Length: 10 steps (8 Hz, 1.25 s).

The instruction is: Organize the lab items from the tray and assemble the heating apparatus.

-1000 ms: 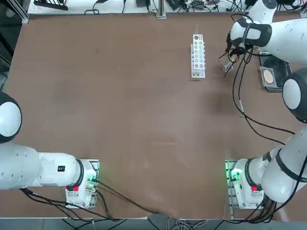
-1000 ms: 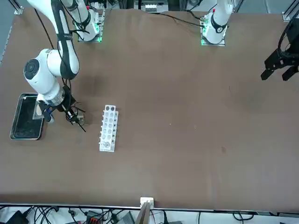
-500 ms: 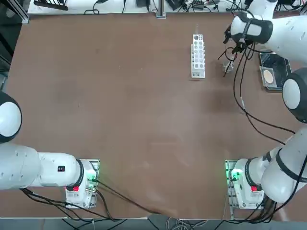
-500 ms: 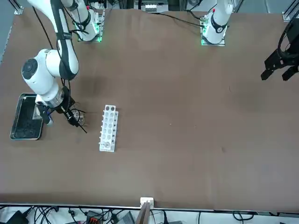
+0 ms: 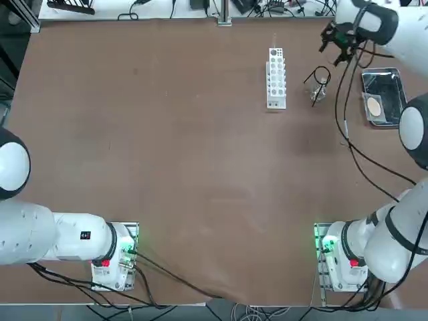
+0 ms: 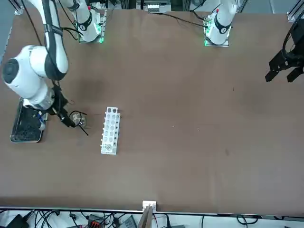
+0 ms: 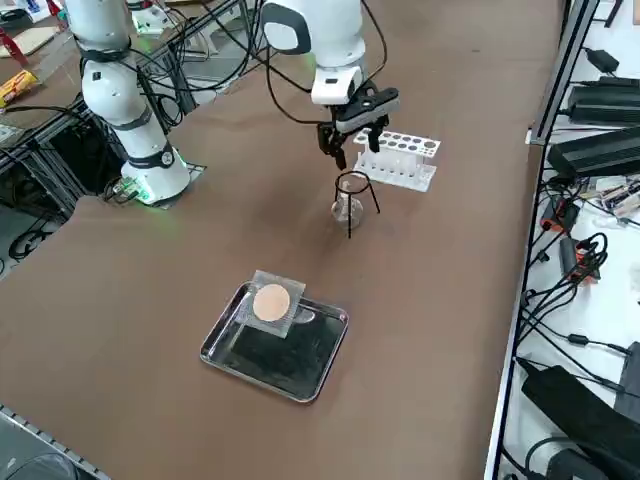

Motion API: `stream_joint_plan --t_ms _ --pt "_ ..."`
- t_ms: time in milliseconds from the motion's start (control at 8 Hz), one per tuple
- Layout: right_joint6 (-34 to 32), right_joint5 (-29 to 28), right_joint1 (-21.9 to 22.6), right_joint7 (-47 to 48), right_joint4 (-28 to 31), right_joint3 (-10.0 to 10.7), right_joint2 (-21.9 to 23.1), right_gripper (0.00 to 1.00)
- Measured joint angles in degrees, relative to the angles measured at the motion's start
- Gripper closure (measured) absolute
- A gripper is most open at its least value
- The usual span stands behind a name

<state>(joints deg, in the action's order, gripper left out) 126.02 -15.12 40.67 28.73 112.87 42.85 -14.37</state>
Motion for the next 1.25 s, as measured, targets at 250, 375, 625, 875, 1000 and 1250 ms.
stream_joint_plan --t_ms 250,375,625,875,1000,1250 --pt "-2.69 7.19 -0.32 -9.96 0.18 4.74 0.41 0.00" --pt "-2.90 11.23 -0.77 -14.58 0.57 6.57 0.38 0.00" --pt "-2.04 15.48 -4.16 -24.57 1.83 7.89 -0.45 0.00" --pt "5.68 17.41 -6.66 -30.48 5.72 7.96 -3.65 0.00" --pt "11.03 17.72 -6.68 -31.32 8.52 7.87 -6.18 0.00" --pt "16.15 17.85 -6.29 -31.62 11.00 7.23 -12.43 0.00"
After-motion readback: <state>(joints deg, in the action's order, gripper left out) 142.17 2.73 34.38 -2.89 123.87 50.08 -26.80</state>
